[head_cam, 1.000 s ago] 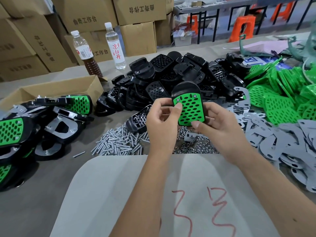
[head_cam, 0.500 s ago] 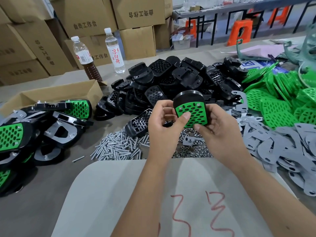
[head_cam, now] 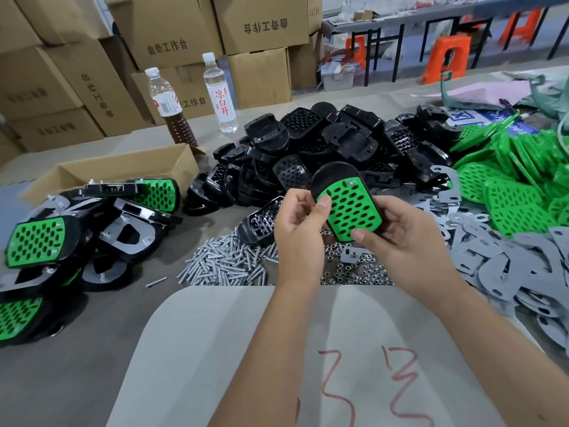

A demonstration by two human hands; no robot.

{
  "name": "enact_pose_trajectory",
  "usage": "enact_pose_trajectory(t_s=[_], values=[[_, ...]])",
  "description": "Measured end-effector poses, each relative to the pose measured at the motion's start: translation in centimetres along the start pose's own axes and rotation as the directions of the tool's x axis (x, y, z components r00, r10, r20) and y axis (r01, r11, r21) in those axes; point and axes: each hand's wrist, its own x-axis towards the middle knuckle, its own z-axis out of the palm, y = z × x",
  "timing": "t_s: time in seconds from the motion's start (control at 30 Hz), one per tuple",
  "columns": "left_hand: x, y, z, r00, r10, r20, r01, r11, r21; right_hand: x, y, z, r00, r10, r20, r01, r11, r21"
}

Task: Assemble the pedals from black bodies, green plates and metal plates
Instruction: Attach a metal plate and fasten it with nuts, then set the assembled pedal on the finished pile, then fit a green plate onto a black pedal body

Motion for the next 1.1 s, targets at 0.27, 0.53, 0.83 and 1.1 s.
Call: enact_pose_trajectory(t_s=[0.27, 0.53, 0.83, 1.1], values=[[0.0, 1.2, -0.5, 0.978, -0.128, -0.162, 0.128, 0.992, -0.009, 0.0, -1.0, 1.8, 0.999, 0.006, -0.038, -0.007, 0.999, -0.044], [0.4, 5.2, -6.1, 0.920, -0.223, -0.321, 0.236, 0.972, 0.001, 2.4, -2.7, 9.1, 0.976, -0.216, 0.021, 0.206, 0.889, -0.410], [1.9, 12.3, -15.9, 0.805, -0.165, -0.569, 0.124, 0.986, -0.111, 7.7, -5.8, 24.2, 0.791, -0.417, 0.448, 0.588, 0.720, -0.368], [2.3, 11.8, -18.5, 0.759, -0.280, -0.588, 0.296, 0.953, -0.073, 9.8, -7.6, 25.0, 0.585, -0.083, 0.807, 0.556, 0.765, -0.325]])
